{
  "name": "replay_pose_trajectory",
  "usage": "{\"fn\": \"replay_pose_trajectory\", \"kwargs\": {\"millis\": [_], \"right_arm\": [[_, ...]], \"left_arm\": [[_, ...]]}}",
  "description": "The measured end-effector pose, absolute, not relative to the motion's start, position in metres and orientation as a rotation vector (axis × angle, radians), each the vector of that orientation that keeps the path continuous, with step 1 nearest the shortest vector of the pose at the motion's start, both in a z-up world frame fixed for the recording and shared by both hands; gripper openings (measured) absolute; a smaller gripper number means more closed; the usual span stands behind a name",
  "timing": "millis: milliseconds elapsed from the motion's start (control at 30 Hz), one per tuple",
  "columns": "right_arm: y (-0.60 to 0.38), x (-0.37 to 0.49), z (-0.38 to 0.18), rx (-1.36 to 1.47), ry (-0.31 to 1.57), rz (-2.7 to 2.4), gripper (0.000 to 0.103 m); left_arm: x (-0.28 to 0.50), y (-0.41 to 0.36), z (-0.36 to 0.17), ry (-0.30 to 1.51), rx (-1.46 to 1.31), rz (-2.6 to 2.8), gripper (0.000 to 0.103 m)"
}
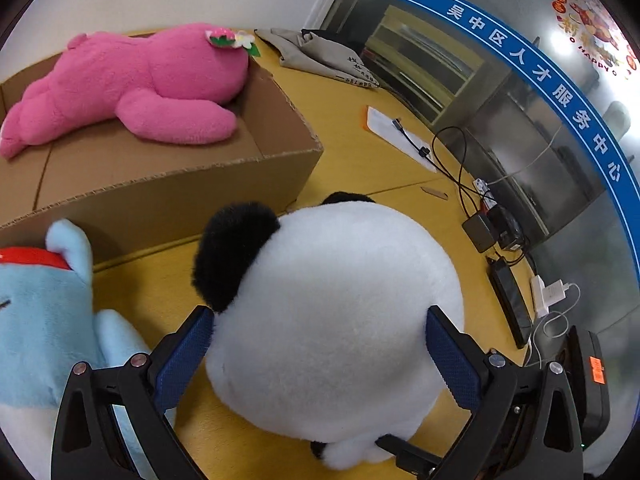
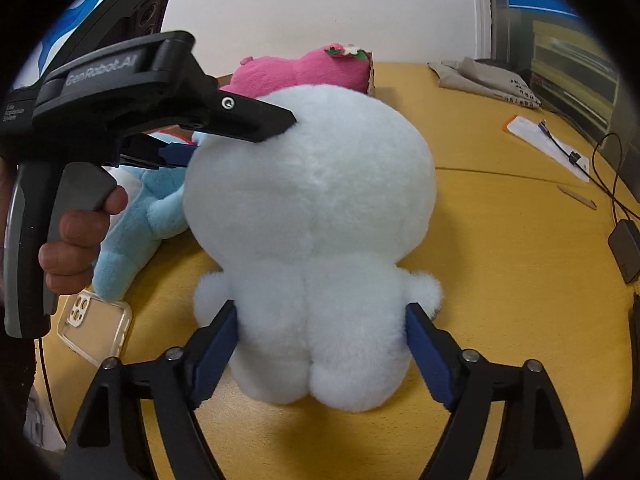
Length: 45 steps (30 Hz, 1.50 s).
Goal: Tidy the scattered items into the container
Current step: 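Close the left gripper on the white panda while the right gripper grips its back, then lift the white panda with both grippers and carry it over the box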
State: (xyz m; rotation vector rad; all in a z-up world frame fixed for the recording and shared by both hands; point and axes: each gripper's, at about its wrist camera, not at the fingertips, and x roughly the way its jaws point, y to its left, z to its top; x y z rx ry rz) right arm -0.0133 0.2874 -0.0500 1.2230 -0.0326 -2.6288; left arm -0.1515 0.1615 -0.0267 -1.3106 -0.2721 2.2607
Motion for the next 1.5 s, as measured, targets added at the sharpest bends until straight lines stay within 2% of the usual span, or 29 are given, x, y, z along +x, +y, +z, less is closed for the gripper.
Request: {"fn": "replay_pose_trajectory", "kwargs": {"millis": [133, 333, 467, 667, 833, 1000, 1067, 1100, 1133, 1167, 1233, 1300, 1333, 1367, 1400, 1433, 1467, 1500], "right_arm": [[0.28, -0.02, -0.052, 1.237, -0.007, -2.626, 0.085], [0.279, -0.012, -0.042, 1.135, -0.039, -2.634, 0.06], [0.275, -0.003, -0.021, 1.033, -0.083, -2.633, 0.048], [0.239, -0.005, 0.021, 0.815, -0.037, -2.663, 0.047], [0.211, -0.027, 0.038, 0.762, -0.041, -2.628, 0.047], [0.188, -0.042, 0.061, 0.663, -0.036, -2.631, 0.038], [0.178, -0.053, 0.07, 0.643, -0.015, -2.63, 0.027], [0.172, -0.059, 0.072, 0.636, -0.001, -2.628, 0.024], [0.167, -0.065, 0.073, 0.644, 0.012, -2.616, 0.022], [0.162, -0.07, 0.072, 0.658, 0.022, -2.597, 0.022], [0.155, -0.074, 0.068, 0.67, 0.034, -2.567, 0.023], [0.155, -0.07, 0.062, 0.686, 0.06, -2.546, 0.029], [0.157, -0.067, 0.058, 0.696, 0.067, -2.541, 0.036], [0.161, -0.065, 0.052, 0.727, 0.065, -2.538, 0.05], [0.165, -0.066, 0.047, 0.778, 0.058, -2.547, 0.062], [0.17, -0.068, 0.041, 0.828, 0.051, -2.573, 0.081], [0.174, -0.069, 0.036, 0.861, 0.027, -2.588, 0.081], [0.18, -0.07, 0.032, 0.884, -0.015, -2.572, 0.081]], "left_arm": [[-0.149, 0.161, -0.027, -0.298, -1.308, 2.241, 0.091], [-0.138, 0.16, -0.012, -0.239, -1.284, 2.239, 0.081], [-0.118, 0.155, 0.022, -0.135, -1.19, 2.32, 0.078], [-0.102, 0.115, 0.079, -0.092, -1.018, 2.438, 0.075], [-0.109, 0.068, 0.081, -0.204, -1.033, 2.478, 0.074], [-0.109, 0.032, 0.087, -0.283, -1.014, 2.518, 0.068], [-0.114, 0.02, 0.091, -0.283, -1.006, 2.511, 0.052], [-0.117, 0.016, 0.091, -0.291, -1.006, 2.479, 0.035], [-0.123, 0.012, 0.089, -0.293, -1.012, 2.46, 0.034], [-0.128, 0.01, 0.085, -0.274, -1.026, 2.473, 0.035], [-0.136, 0.006, 0.071, -0.29, -1.066, 2.466, 0.048], [-0.137, -0.004, 0.064, -0.371, -1.039, 2.398, 0.048], [-0.138, -0.006, 0.063, -0.397, -1.026, 2.375, 0.048], [-0.14, -0.009, 0.061, -0.416, -1.023, 2.369, 0.049], [-0.143, -0.01, 0.06, -0.427, -1.025, 2.385, 0.059], [-0.145, -0.01, 0.06, -0.424, -1.032, 2.417, 0.074], [-0.147, -0.01, 0.059, -0.413, -1.047, 2.459, 0.081], [-0.147, -0.01, 0.059, -0.405, -1.057, 2.498, 0.095]]}}
